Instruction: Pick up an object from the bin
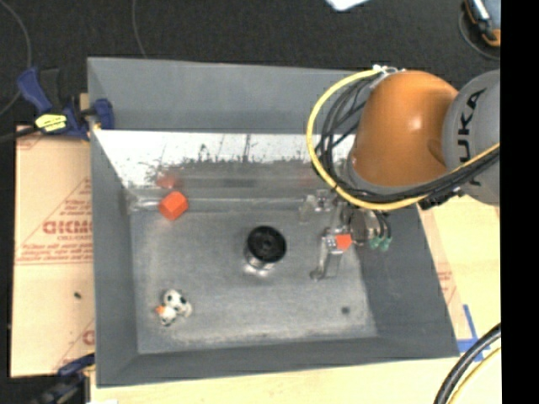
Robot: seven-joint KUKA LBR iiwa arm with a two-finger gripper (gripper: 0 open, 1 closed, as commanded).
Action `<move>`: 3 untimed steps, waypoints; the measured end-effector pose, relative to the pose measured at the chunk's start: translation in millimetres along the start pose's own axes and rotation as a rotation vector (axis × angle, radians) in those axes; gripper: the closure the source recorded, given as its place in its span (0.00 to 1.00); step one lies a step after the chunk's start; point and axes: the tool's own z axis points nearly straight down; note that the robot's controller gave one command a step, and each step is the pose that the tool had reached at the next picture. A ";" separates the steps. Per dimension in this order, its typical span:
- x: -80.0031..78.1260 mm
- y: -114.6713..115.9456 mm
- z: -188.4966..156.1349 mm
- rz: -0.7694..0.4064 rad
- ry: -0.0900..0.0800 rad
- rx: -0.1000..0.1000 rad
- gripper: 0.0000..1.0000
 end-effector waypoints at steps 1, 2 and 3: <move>-1.6 -0.1 -4.5 0.000 -0.009 0.000 0.00; -15.0 50.9 46.5 0.025 -0.003 -0.001 0.00; -27.5 99.0 53.2 0.100 -0.014 -0.002 0.00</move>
Offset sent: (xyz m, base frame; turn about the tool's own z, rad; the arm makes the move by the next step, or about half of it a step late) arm 0.0136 0.0515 -0.0474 0.0276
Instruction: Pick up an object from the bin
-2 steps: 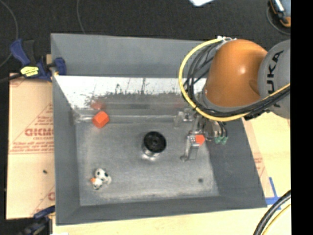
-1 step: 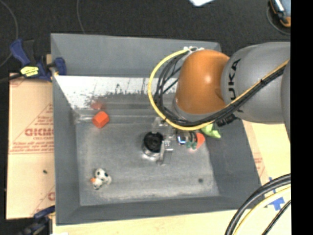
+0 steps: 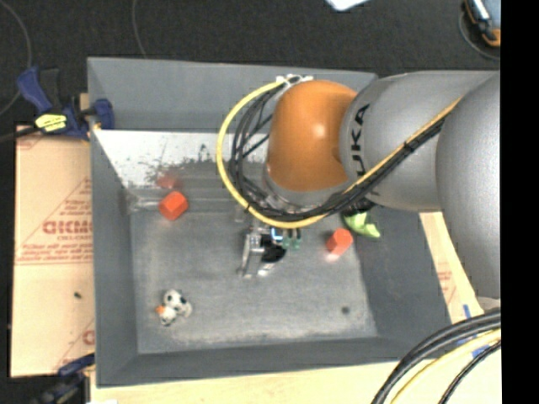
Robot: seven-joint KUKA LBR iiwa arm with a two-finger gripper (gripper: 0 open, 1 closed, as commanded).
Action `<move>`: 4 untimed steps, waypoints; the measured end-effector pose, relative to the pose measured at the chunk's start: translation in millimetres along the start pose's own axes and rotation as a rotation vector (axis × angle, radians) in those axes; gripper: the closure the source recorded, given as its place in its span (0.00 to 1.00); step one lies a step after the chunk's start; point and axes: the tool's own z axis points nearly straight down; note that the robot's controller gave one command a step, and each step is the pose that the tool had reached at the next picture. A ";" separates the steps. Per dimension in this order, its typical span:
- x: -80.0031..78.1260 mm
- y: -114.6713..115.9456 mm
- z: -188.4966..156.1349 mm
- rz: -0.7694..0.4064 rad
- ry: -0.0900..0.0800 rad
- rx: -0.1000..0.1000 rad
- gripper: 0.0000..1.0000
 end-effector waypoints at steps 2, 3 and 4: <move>-20.1 -107.8 46.4 -0.465 0.005 0.000 0.00; -51.1 -88.5 97.8 -0.586 -0.014 0.002 0.00; -44.7 -73.4 97.1 -0.696 -0.005 0.001 1.00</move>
Offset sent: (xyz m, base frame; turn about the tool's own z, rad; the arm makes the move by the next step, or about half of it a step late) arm 0.0134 -0.0583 -0.0301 -0.2917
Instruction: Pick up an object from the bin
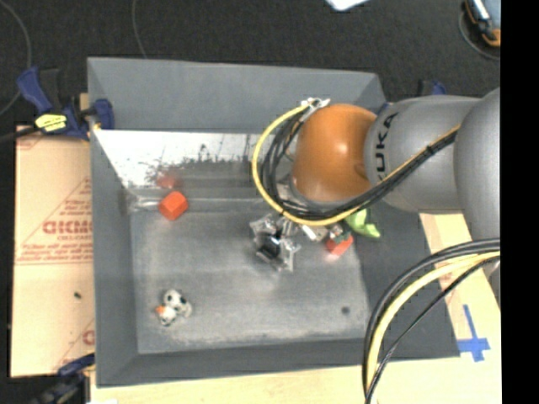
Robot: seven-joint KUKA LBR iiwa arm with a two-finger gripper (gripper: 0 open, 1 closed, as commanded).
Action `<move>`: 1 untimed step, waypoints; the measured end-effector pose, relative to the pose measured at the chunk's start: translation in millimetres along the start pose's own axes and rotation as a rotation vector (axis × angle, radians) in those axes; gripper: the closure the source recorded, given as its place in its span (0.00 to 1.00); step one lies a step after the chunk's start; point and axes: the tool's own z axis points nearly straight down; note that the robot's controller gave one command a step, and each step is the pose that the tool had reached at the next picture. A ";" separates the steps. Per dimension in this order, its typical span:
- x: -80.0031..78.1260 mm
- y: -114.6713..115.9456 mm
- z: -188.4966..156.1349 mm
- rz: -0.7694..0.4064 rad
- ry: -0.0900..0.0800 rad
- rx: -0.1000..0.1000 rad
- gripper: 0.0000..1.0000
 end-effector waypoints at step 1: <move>-0.2 0.0 -0.2 0.001 0.000 0.000 1.00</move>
Offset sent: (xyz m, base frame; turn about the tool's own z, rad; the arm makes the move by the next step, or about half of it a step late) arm 0.0224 0.0146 0.1147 -0.0436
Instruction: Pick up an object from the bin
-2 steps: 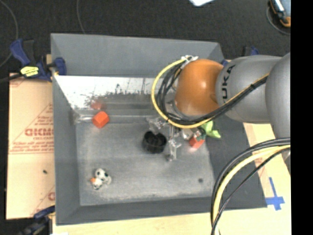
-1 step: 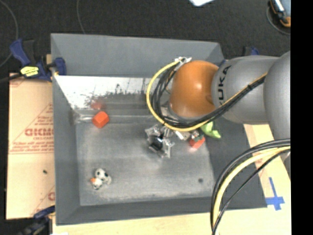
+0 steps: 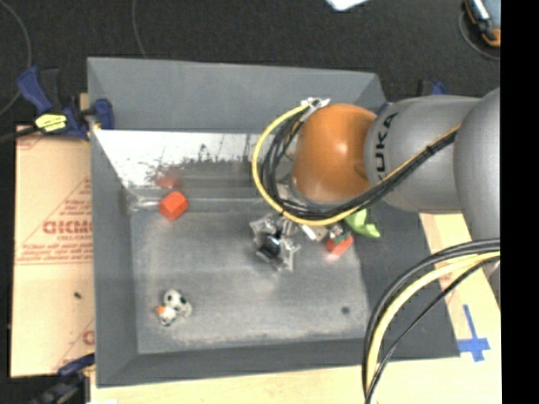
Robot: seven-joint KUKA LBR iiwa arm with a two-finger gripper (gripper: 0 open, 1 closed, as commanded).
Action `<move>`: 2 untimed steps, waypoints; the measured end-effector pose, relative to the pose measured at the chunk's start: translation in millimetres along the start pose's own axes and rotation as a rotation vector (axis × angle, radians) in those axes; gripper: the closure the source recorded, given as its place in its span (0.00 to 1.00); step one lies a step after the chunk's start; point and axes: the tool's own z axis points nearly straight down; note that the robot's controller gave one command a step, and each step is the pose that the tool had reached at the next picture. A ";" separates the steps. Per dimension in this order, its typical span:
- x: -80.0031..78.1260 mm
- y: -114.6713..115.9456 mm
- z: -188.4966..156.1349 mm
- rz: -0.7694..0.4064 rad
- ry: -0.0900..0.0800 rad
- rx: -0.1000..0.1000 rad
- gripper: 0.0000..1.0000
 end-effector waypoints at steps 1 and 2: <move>-16.5 -1.1 -70.2 -0.025 0.003 -0.002 1.00; -32.9 3.0 -103.2 -0.037 -0.007 0.004 1.00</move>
Offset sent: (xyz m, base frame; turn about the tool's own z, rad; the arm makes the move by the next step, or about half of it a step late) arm 0.0219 0.0211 0.1009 -0.0419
